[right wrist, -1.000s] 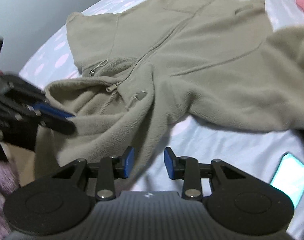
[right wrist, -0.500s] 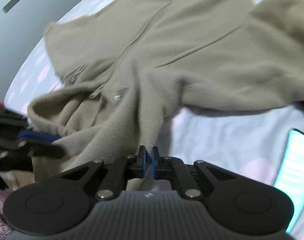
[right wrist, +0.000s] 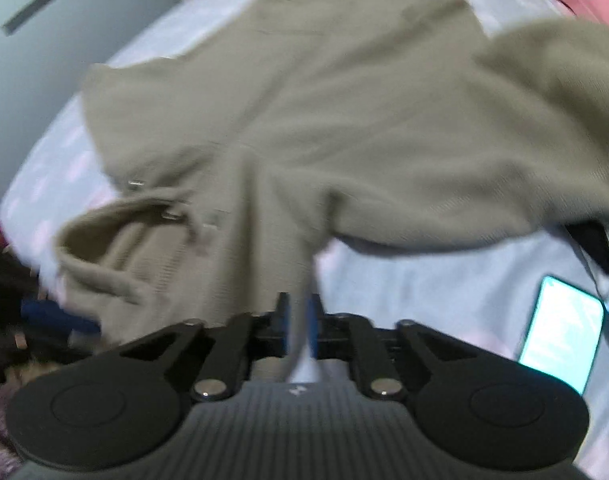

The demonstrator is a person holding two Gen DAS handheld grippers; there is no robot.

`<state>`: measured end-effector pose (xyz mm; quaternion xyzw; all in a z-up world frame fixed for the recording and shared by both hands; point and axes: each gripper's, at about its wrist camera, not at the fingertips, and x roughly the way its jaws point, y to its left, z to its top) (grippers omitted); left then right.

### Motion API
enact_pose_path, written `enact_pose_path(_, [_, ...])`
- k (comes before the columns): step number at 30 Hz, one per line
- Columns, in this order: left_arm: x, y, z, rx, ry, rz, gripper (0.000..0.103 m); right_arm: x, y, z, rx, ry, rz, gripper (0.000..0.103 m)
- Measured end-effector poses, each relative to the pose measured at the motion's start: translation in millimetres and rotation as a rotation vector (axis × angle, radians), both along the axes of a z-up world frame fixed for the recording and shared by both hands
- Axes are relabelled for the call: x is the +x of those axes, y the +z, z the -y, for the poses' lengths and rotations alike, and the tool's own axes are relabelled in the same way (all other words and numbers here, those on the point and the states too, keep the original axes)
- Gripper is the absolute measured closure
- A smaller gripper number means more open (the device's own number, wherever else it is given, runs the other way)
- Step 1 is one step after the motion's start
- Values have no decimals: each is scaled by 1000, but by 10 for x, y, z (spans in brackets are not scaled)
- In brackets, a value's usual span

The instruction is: Fold clothes

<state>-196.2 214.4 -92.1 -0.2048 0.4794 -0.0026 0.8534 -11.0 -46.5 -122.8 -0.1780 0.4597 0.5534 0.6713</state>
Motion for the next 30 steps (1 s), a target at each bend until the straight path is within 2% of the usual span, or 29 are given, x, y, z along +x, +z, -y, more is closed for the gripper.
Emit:
enact_pose_path(3, [-166, 100, -205, 85, 103, -31, 65, -194, 148, -14, 75, 94, 15, 77])
enact_pose_path(5, [-227, 140, -318, 168, 158, -49, 59, -368, 245, -53, 113, 175, 9, 73])
enact_pose_path(8, [-253, 137, -474, 228, 221, -74, 51, -585, 277, -123, 108, 270, 7, 55])
enact_pose_path(9, [-246, 119, -514, 239, 234, -84, 51, -655, 272, -158, 94, 291, 17, 45])
enact_pose_path(10, [-228, 92, -537, 250, 234, -97, 51, -712, 260, -184, 78, 310, 26, 40])
enact_pose_path(12, [-194, 33, -548, 270, 219, -125, 51, -754, 200, -194, 39, 332, 42, 39])
enact_pose_path(13, [-182, 7, -552, 276, 211, -135, 51, -771, 174, -193, 20, 343, 48, 34])
enact_pose_path(16, [-163, -63, -549, 256, 181, -149, 50, -772, 145, -124, -5, 394, 39, 21])
enact_pose_path(18, [-152, -130, -536, 246, 162, -169, 50, -805, 88, -101, -27, 441, 57, 19])
enact_pose_path(21, [-137, -212, -498, 257, 136, -197, 50, -809, -33, -122, -71, 443, 144, 22])
enact_pose_path(23, [-149, -235, -479, 263, 128, -200, 50, -702, -63, -143, -79, 408, 160, 40])
enact_pose_path(24, [-150, -249, -467, 266, 124, -200, 50, -597, -53, -146, -77, 365, 130, 50])
enact_pose_path(26, [-158, -271, -465, 267, 120, -204, 50, -308, -68, -144, -65, 256, 15, 55])
enact_pose_path(27, [-147, -288, -462, 263, 118, -208, 51, -198, -95, -141, -67, 216, -34, 61])
enact_pose_path(30, [-85, -365, -460, 264, 113, -218, 56, -43, -212, -171, -81, 147, -103, 69])
